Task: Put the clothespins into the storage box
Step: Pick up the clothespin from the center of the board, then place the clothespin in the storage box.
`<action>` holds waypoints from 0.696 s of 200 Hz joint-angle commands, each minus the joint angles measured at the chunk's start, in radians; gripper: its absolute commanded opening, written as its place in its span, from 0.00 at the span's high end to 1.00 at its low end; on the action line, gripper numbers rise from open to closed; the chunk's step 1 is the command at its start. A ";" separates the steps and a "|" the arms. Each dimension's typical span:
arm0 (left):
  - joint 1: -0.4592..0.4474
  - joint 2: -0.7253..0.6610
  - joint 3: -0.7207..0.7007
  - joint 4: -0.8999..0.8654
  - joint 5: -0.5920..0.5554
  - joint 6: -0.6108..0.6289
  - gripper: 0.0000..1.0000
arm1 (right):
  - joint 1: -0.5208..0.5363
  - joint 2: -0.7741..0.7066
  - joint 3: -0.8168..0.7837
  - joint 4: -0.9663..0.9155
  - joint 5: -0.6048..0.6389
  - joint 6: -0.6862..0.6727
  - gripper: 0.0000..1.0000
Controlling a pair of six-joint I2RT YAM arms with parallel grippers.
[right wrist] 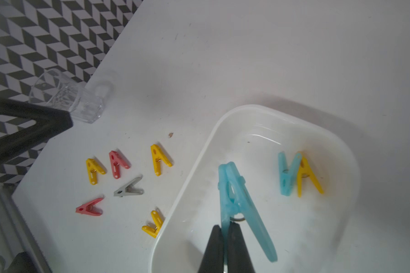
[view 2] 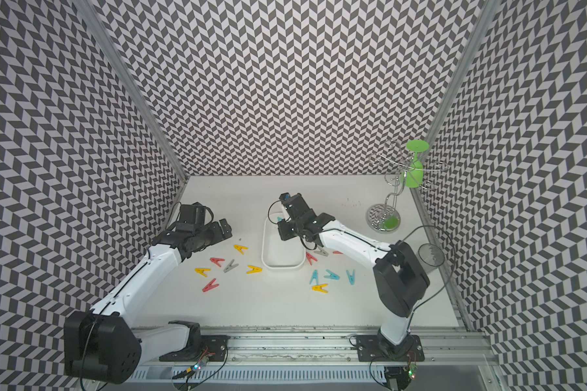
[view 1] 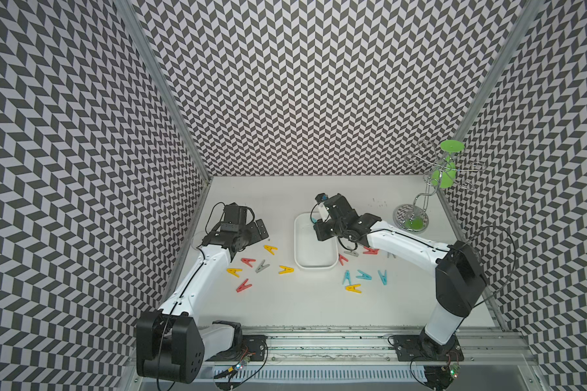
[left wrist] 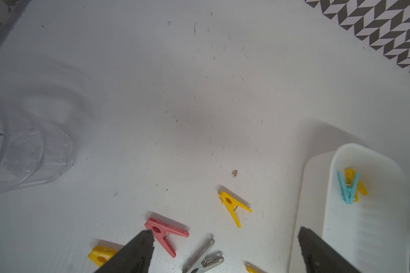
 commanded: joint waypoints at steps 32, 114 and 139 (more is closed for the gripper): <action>0.004 -0.030 -0.019 0.013 -0.009 -0.001 0.00 | 0.011 0.151 0.012 0.011 0.042 0.054 0.93; 0.007 -0.043 -0.025 0.006 -0.016 0.003 0.00 | -0.010 0.293 0.069 0.024 0.101 0.045 0.92; 0.009 -0.042 -0.022 0.004 -0.016 0.005 0.00 | -0.015 0.316 0.092 0.009 0.098 0.037 0.88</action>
